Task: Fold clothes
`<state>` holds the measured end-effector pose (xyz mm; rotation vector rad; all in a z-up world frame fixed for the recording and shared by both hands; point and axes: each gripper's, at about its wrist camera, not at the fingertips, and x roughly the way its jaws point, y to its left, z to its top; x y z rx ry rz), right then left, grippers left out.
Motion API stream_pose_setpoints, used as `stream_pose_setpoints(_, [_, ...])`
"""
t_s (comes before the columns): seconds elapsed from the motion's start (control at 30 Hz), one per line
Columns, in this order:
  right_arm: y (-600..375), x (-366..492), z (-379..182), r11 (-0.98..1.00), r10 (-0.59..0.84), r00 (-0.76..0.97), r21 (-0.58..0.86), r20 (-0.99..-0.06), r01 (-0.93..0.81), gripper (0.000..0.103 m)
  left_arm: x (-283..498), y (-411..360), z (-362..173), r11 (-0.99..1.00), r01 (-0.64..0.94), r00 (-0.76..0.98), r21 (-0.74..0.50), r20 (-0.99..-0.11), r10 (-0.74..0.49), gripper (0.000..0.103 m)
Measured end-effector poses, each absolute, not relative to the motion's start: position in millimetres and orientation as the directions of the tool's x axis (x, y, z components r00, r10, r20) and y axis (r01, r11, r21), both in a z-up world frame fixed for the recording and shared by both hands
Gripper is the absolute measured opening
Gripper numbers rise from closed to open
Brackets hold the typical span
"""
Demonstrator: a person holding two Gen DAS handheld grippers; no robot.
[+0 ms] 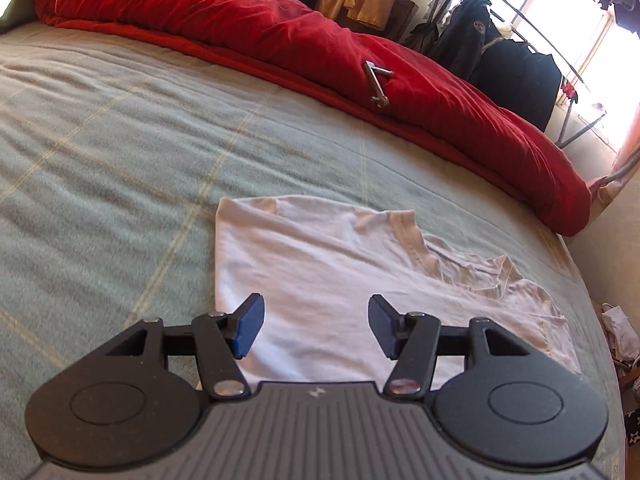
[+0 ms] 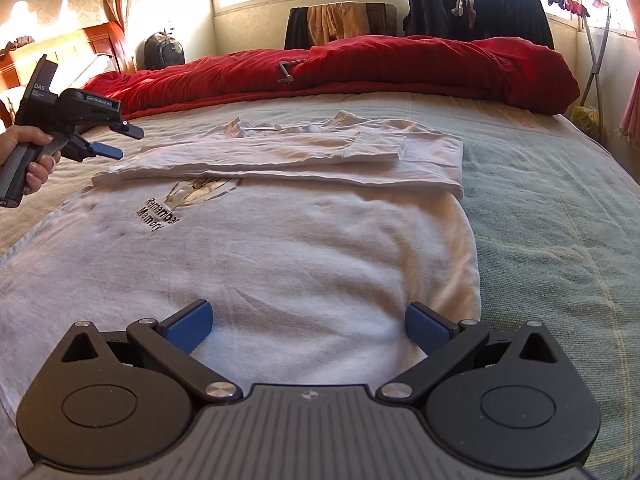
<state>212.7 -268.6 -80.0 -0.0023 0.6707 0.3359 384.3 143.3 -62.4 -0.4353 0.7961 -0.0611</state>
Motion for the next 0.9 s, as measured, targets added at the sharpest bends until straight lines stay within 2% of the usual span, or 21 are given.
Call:
stream_pose_setpoints(0.13, [-268.2, 212.7, -79.6, 0.947, 0.303, 0.732, 0.105, -0.611, -0.305, 0.103, 359.5, 153.3, -72.2, 0.9, -0.137, 0.714, -0.413, -0.672, -0.199, 0.058])
stream_pose_setpoints(0.23, [-268.2, 212.0, -79.4, 0.947, 0.302, 0.732, 0.105, -0.611, -0.304, 0.103, 352.5, 153.1, -60.1, 0.908, -0.147, 0.725, -0.392, -0.667, -0.17, 0.057])
stream_pose_setpoints(0.37, [-267.4, 211.8, -79.7, 0.948, 0.3, 0.732, 0.102, -0.612, -0.303, 0.103, 359.7, 133.7, -42.0, 0.935, -0.078, 0.752, -0.347, -0.636, -0.174, 0.058])
stream_pose_setpoints(0.53, [-267.7, 211.8, -79.6, 0.947, 0.3, 0.731, 0.103, -0.612, -0.303, 0.103, 374.4, 81.5, -42.2, 0.978, 0.062, 0.76, -0.197, -0.626, -0.175, 0.058])
stream_pose_setpoints(0.63, [-268.4, 211.7, -79.3, 0.947, 0.302, 0.731, 0.104, -0.612, -0.304, 0.103, 373.5, 43.4, -54.0, 0.988, 0.155, 0.766, 0.0, -0.631, -0.12, 0.058])
stream_pose_setpoints(0.7, [-268.8, 211.9, -79.2, 0.947, 0.303, 0.73, 0.105, -0.613, -0.304, 0.103, 371.0, 26.9, -68.8, 0.973, 0.214, 0.741, 0.085, -0.663, -0.105, 0.058])
stream_pose_setpoints(0.9, [-268.6, 211.1, -78.4, 0.947, 0.302, 0.728, 0.104, -0.615, -0.305, 0.103, 363.6, 33.8, -62.7, 0.978, 0.209, 0.751, 0.025, -0.644, -0.144, 0.058])
